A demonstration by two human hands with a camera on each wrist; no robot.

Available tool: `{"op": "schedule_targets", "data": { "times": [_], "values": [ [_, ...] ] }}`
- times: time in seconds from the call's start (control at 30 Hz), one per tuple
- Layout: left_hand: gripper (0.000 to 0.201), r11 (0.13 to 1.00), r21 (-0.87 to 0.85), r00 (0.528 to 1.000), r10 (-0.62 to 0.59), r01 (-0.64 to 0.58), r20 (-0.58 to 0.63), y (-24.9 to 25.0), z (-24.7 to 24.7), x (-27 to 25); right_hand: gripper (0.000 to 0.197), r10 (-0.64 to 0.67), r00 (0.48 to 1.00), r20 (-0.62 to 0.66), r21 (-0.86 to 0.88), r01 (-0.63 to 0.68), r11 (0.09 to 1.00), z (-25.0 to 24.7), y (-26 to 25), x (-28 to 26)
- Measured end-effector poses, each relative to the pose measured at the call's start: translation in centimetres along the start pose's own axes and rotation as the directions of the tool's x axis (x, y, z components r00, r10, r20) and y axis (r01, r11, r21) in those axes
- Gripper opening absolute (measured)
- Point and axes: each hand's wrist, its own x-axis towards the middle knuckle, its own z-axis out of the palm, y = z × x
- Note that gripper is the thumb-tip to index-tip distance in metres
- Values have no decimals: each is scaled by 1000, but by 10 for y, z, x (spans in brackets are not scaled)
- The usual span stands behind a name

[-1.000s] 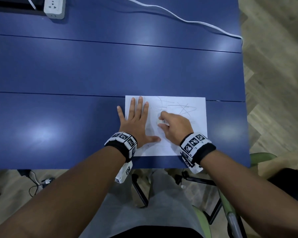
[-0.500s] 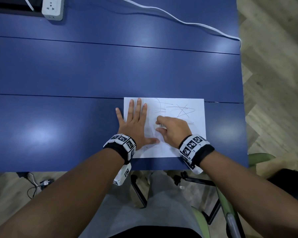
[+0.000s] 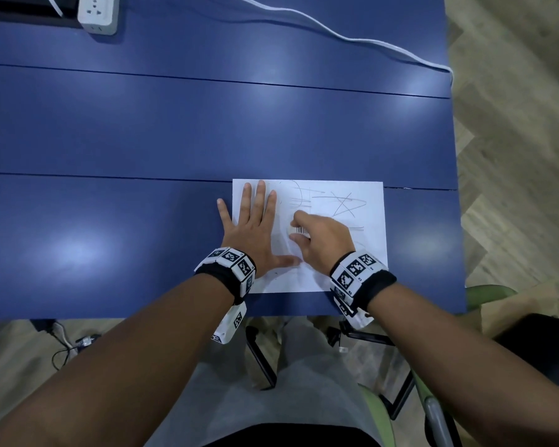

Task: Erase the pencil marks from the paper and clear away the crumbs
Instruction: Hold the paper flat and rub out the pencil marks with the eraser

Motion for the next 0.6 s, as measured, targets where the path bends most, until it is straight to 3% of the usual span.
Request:
{"op": "schedule_targets", "data": {
  "times": [0.1, 0.33, 0.5, 0.6],
  "values": [
    [140, 1000, -3, 1000, -2, 2, -6, 0, -1, -1, 14, -10, 999, 35, -19, 11, 1000, 0, -3, -4],
    [140, 1000, 3, 1000, -11, 11, -5, 0, 1, 2, 12, 60, 997, -47, 49, -58, 997, -1, -3, 9],
    [139, 1000, 2, 1000, -12, 12, -1, 0, -1, 2, 13, 10, 1000, -8, 14, -10, 1000, -1, -4, 5],
    [140, 1000, -1, 1000, -3, 3, 13, 0, 0, 2, 15, 48, 996, -70, 32, -46, 998, -12, 0, 21]
  ]
}}
